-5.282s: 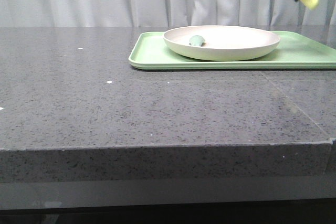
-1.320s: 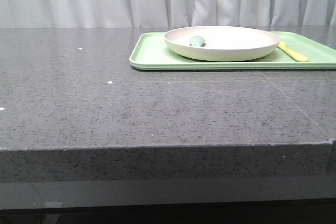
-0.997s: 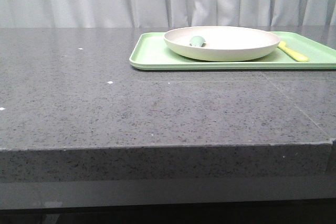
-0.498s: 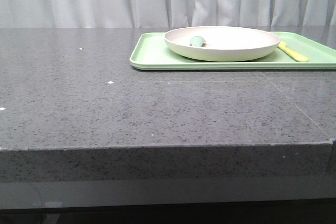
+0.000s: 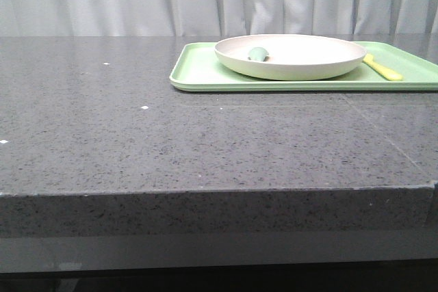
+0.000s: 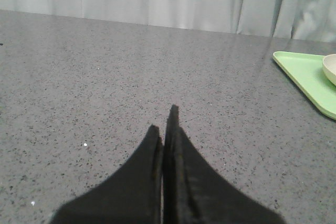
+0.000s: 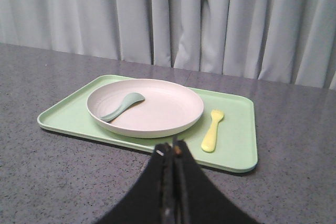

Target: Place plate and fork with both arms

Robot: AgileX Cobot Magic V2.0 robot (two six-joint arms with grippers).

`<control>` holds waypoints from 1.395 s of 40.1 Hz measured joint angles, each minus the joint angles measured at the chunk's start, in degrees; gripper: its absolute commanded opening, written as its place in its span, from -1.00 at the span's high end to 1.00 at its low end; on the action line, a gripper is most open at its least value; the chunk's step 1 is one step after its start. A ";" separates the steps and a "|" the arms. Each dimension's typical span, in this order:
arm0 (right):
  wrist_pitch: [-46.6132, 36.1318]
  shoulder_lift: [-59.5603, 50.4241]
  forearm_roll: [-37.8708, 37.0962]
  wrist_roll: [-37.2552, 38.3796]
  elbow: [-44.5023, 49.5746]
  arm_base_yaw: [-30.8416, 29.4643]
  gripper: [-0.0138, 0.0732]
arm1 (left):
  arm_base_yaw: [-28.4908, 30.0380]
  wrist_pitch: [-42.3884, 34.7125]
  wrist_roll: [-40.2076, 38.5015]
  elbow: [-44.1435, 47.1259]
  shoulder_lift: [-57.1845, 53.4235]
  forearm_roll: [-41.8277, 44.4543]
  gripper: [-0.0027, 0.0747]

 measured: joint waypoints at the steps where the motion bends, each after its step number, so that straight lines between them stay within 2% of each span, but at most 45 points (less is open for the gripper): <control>1: 0.00 0.00 0.00 0.00 0.00 0.00 0.96 | 0.00 0.00 0.00 0.80 -1.17 0.00 0.98; 5: 0.00 0.00 0.00 0.00 0.00 0.00 0.96 | 0.05 0.00 0.11 4.22 -5.67 0.00 0.98; 16: 0.00 0.00 -0.09 0.00 0.00 0.00 0.96 | 0.14 -1.92 0.11 10.60 -6.11 -0.09 0.98; 26: 0.00 0.00 -0.09 0.00 0.00 0.00 0.96 | 0.14 -4.60 0.21 10.60 -6.11 -0.21 0.98; 56: 0.00 0.00 -0.09 0.00 0.00 0.00 0.96 | 0.14 -4.70 0.21 10.60 -6.11 -0.21 0.98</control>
